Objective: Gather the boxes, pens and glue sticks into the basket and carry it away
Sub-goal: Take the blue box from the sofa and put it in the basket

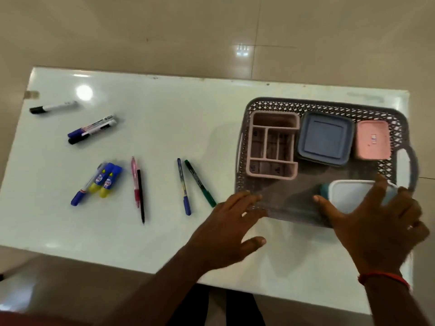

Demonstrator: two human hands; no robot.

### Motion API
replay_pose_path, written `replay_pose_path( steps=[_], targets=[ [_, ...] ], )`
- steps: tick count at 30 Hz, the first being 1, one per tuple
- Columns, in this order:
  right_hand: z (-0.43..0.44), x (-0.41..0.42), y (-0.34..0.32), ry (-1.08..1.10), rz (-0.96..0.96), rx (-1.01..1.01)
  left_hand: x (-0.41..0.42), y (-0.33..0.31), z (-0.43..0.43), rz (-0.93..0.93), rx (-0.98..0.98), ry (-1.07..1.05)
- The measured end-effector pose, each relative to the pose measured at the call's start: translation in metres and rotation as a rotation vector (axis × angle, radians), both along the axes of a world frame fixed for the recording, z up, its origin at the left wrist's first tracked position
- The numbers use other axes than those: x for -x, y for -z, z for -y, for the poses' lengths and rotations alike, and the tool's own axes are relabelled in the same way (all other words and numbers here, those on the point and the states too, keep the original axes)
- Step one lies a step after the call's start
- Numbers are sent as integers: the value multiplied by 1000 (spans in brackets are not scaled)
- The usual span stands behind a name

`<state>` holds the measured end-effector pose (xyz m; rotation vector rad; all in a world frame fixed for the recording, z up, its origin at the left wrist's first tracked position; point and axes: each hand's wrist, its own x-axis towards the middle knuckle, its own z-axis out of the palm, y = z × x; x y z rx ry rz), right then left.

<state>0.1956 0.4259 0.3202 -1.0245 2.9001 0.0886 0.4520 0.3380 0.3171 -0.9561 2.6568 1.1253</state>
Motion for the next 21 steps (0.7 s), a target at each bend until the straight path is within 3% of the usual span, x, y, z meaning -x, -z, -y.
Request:
replay_pose_path(
  steps=[3, 5, 10, 14, 18, 21],
  targets=[
    [-4, -12, -9, -5, 33, 13, -21, -7, -16, -134, -44, -158],
    [-3, -29, -20, -133, 73, 50, -43, -7, -26, -201, -93, -340],
    [13, -115, -47, -492, 338, 214, -99, 14, -28, -96, -5, -609],
    [27, -177, -41, -659, 483, 149, -118, 26, -10, 63, -41, -581],
    [51, -211, -24, -632, 587, 98, -119, 33, 8, 159, -20, -523],
    [70, -219, -13, -615, 743, -44, -117, 37, 16, 123, -20, -515]
  ],
)
